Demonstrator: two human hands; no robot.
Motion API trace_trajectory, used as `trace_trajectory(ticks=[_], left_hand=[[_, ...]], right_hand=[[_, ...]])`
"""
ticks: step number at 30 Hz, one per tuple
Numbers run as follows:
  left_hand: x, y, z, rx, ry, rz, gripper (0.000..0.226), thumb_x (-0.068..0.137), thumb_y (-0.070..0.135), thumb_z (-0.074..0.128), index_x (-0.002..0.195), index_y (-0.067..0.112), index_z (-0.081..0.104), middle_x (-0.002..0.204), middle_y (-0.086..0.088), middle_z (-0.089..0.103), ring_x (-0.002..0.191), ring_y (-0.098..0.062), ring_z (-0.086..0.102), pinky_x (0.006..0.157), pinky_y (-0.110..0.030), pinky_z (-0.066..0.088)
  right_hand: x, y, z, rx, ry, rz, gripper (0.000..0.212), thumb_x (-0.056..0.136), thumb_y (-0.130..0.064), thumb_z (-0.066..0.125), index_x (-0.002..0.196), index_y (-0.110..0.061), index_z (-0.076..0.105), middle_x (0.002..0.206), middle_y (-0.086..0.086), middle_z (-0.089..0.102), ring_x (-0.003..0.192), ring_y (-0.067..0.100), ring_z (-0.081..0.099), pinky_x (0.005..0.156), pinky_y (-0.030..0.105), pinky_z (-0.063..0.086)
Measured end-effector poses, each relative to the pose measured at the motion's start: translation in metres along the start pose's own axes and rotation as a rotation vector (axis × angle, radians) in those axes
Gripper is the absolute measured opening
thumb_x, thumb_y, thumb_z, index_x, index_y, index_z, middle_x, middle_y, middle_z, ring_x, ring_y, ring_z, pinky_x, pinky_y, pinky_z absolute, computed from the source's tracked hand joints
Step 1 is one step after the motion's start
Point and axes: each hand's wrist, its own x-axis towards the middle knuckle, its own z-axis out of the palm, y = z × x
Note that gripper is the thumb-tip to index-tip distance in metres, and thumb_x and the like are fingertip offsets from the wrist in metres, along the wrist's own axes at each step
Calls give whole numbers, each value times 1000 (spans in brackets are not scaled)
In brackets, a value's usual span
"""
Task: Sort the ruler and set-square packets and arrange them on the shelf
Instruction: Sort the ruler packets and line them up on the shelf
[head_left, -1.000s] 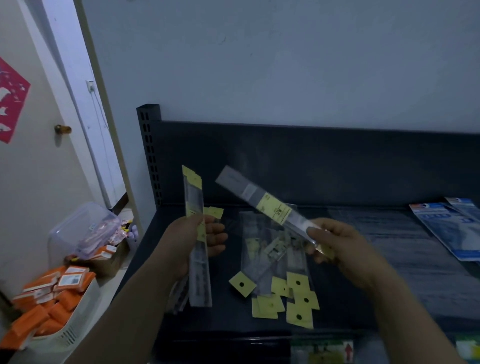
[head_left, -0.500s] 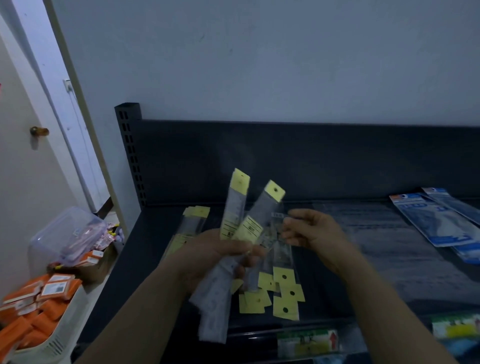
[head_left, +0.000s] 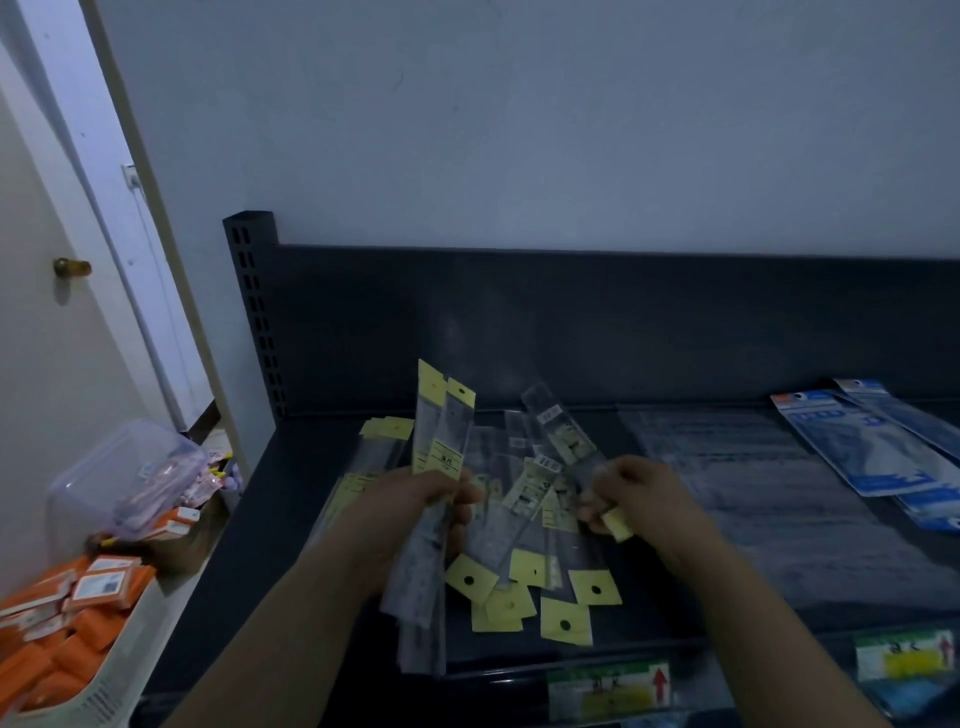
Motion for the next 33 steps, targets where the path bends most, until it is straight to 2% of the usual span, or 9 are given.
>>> trace_trajectory(ticks=[2, 4, 9, 12, 15, 20, 25, 28, 33], left_hand=[[3, 4, -1, -69, -15, -56, 18, 96, 16, 49, 97, 3, 61, 70, -8, 61, 54, -15, 55, 44, -23, 48], [5, 9, -2, -112, -38, -69, 26, 92, 29, 54, 93, 4, 61, 72, -8, 59, 56, -15, 56, 45, -23, 49], [-3, 19, 3, -185, -191, -24, 38, 80, 45, 55, 73, 9, 64, 63, -6, 59, 49, -17, 56, 44, -23, 48], [-4, 18, 4, -119, -291, -119, 48, 85, 47, 55, 99, 2, 63, 85, -14, 67, 67, -26, 64, 53, -32, 54], [-7, 16, 2, -90, -460, -217, 52, 87, 32, 62, 122, -5, 53, 112, -28, 64, 90, -38, 66, 68, -41, 58], [-11, 18, 1, -146, -736, -258, 57, 90, 31, 52, 134, -6, 47, 126, -29, 51, 98, -36, 63, 75, -38, 54], [-11, 11, 12, 76, -261, -81, 40, 80, 9, 65, 115, -8, 57, 88, -16, 68, 59, -15, 61, 46, -22, 50], [-12, 6, 6, 239, -20, 29, 17, 87, 5, 63, 100, -2, 57, 59, -8, 53, 47, -15, 49, 43, -23, 43], [-13, -5, 3, 848, 63, 92, 27, 77, 18, 78, 72, 7, 54, 59, -11, 47, 50, -18, 46, 50, -25, 42]], right_hand=[[-4, -3, -13, 256, -111, 38, 9, 94, -12, 55, 90, -5, 60, 76, 10, 63, 59, 16, 63, 58, 30, 55], [-8, -8, -29, 238, -217, 34, 9, 90, -12, 60, 96, -8, 64, 73, 7, 60, 56, 13, 59, 51, 24, 50], [-14, -11, -56, 118, -399, -27, 61, 55, -25, 83, 108, -1, 65, 53, 7, 53, 44, 12, 47, 40, 20, 37], [-9, -12, -56, 227, -333, -38, 66, 47, -20, 93, 105, -6, 63, 56, 5, 53, 43, 10, 45, 39, 19, 36], [-2, -17, -46, 290, -248, -64, 49, 62, -9, 80, 108, -8, 61, 57, 2, 53, 46, 10, 45, 42, 20, 38], [10, -27, -30, 313, -191, -132, 31, 78, 4, 69, 105, -6, 57, 67, 3, 52, 52, 11, 44, 52, 25, 38], [24, -19, -2, 216, -162, -142, 38, 84, -8, 68, 120, -3, 56, 106, 11, 65, 97, 20, 63, 86, 28, 52], [37, -12, -3, -302, 32, -218, 48, 88, -21, 66, 132, -9, 52, 129, 3, 56, 116, 15, 52, 92, 25, 43], [57, -7, 1, -632, -193, -318, 68, 85, -33, 69, 144, -19, 38, 151, -3, 31, 138, 12, 30, 104, 17, 24]])
